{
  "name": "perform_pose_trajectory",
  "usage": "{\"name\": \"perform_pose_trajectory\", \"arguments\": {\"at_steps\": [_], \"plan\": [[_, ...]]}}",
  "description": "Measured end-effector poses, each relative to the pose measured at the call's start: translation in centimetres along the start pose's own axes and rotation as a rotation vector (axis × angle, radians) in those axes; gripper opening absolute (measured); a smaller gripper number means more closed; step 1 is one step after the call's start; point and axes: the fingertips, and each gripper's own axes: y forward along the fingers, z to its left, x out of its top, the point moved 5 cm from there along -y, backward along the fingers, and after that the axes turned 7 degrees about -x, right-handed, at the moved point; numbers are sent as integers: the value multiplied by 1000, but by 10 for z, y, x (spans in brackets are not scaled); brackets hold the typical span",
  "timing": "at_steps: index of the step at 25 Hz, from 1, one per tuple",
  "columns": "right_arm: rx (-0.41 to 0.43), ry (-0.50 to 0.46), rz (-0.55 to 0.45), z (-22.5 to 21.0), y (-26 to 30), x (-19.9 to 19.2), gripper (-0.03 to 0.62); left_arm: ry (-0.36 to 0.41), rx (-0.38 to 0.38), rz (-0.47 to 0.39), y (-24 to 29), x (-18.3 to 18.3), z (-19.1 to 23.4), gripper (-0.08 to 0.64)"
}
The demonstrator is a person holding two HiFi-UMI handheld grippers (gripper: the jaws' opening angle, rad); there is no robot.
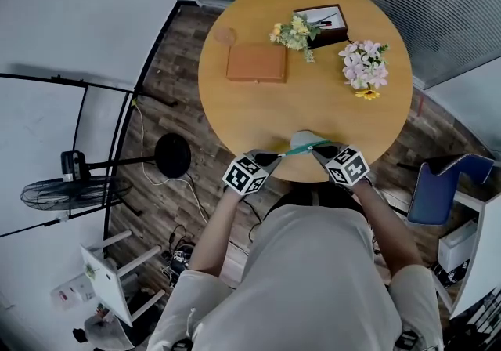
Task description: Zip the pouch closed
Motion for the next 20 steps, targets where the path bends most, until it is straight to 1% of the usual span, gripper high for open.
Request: {"name": "perform_pose_trajectory", "arguments": {"at_steps": [6,11,13,17,20], "plan": [[-28,-39,10,-5,-14,-5,5,-39,22,-33,-7,-7,-3,18],[-54,-34,1,-11,-25,-7,5,-58,43,-49,-13,-15,-6,18],[-48,-33,-5,-10,-27,-6,5,-69,47,-65,-18,-17,-6,18],[-45,-67,0,-7,-26,-4,5,-80,61,-76,-21,-21,-6,18],[-46,-47,2,-11,-27,-7,5,-83,70,-82,-25,-25,-6,18]]}}
